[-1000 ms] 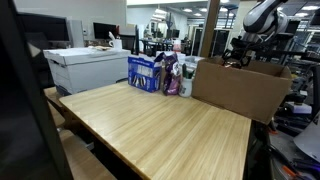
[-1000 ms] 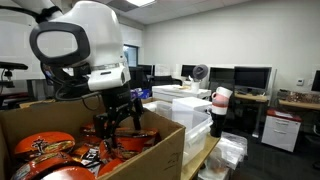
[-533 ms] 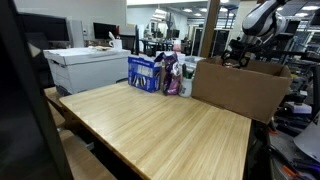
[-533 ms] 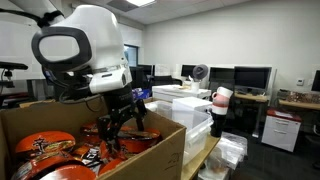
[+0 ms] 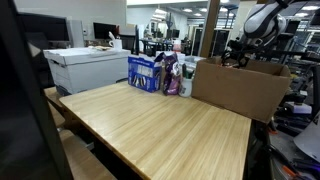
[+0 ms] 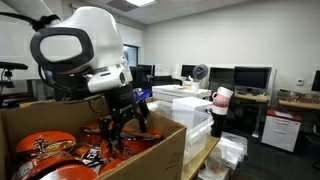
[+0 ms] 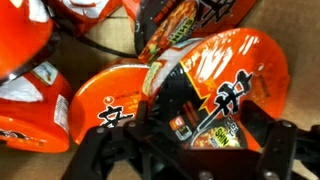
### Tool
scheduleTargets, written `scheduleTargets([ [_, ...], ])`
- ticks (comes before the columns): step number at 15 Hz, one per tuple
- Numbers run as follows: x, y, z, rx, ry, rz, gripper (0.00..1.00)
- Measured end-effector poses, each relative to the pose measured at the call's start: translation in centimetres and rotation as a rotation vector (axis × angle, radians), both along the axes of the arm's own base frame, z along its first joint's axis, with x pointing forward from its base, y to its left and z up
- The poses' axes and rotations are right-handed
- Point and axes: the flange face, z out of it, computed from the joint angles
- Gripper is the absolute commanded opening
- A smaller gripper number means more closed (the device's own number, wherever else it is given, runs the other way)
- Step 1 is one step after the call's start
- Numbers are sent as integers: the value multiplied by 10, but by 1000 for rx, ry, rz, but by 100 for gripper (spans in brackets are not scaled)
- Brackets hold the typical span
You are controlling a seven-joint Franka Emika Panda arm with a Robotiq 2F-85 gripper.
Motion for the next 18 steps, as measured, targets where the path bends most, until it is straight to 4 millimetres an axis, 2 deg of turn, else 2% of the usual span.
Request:
scheduleTargets([
  [5, -2, 0, 4, -1, 6, -3, 37],
  [9, -7, 0, 4, 16, 38, -1, 7],
  [10, -8, 1, 4, 22, 48, -1, 3],
  [13, -11, 2, 4, 38, 71, -2, 0],
  [18, -13, 5, 9, 47, 84, 1, 3],
])
